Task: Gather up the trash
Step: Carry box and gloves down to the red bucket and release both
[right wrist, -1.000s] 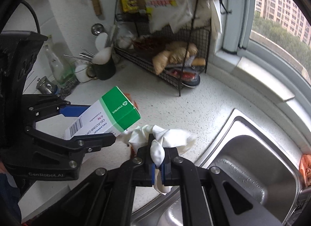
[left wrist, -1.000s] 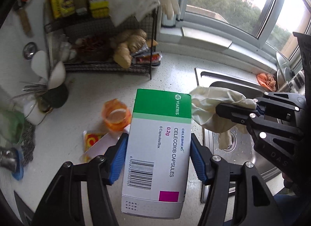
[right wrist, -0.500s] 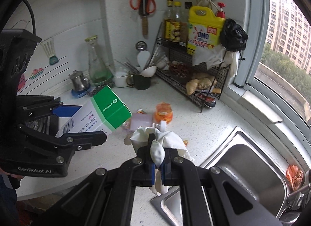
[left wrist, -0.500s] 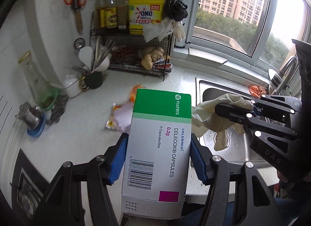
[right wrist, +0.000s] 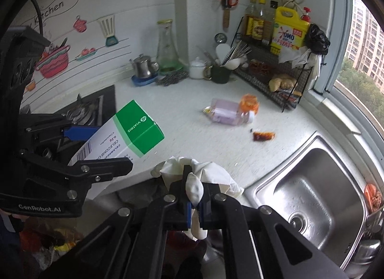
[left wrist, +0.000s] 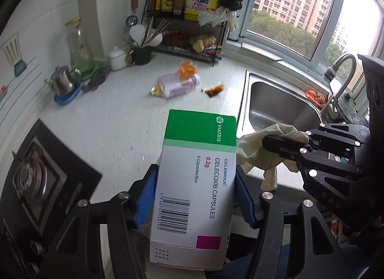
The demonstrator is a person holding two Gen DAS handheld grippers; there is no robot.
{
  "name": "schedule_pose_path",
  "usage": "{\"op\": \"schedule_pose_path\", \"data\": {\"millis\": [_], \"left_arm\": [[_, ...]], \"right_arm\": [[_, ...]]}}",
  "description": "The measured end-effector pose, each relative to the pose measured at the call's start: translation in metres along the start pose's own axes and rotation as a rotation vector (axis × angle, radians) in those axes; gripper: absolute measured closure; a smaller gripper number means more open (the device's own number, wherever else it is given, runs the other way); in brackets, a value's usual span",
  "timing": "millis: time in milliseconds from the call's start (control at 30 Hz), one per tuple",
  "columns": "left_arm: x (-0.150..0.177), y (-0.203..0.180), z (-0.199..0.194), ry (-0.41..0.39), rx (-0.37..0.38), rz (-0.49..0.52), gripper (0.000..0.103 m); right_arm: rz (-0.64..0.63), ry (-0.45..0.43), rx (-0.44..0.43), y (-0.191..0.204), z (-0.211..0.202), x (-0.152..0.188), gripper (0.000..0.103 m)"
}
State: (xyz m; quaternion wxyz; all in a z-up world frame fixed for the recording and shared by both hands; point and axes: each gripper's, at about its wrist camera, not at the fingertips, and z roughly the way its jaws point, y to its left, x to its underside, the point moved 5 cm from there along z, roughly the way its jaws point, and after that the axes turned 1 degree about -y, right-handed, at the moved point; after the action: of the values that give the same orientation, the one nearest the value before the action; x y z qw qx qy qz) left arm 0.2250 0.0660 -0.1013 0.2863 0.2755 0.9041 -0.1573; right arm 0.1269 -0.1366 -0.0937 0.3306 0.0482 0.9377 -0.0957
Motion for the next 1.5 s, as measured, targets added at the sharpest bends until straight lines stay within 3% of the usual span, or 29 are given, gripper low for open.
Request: {"op": "schedule_pose_path", "data": {"millis": [300,533,867,1200,1333,1500], "left_arm": [[0.073,0.008,0.013,0.093,-0.013,-0.085,0.045],[0.118,0.021,0.062,0.179,-0.018,-0.152,0.045],[0.186,0.039,0.187,0.293,-0.003,-0.182,0.045],[0.244,0.048,0.320,0.348,0.032,-0.205,0.045],[0.258,0.047,0.356,0.374,0.020,-0.165,0.044],[0.277,0.047,0.394,0.415,0.061,-0.170,0.044]], "right_arm": [[-0.015,0.126,-0.049,0.033,0.017,0.055,0.100],[-0.022,0.225,-0.091,0.042,0.057,0.090,0.100],[0.015,0.327,-0.098,0.037,0.155,0.154,0.100],[0.044,0.412,-0.063,0.017,0.267,0.227,0.100],[0.044,0.424,-0.044,0.013,0.295,0.246,0.100],[0.049,0.440,-0.042,0.005,0.317,0.258,0.100]]}}
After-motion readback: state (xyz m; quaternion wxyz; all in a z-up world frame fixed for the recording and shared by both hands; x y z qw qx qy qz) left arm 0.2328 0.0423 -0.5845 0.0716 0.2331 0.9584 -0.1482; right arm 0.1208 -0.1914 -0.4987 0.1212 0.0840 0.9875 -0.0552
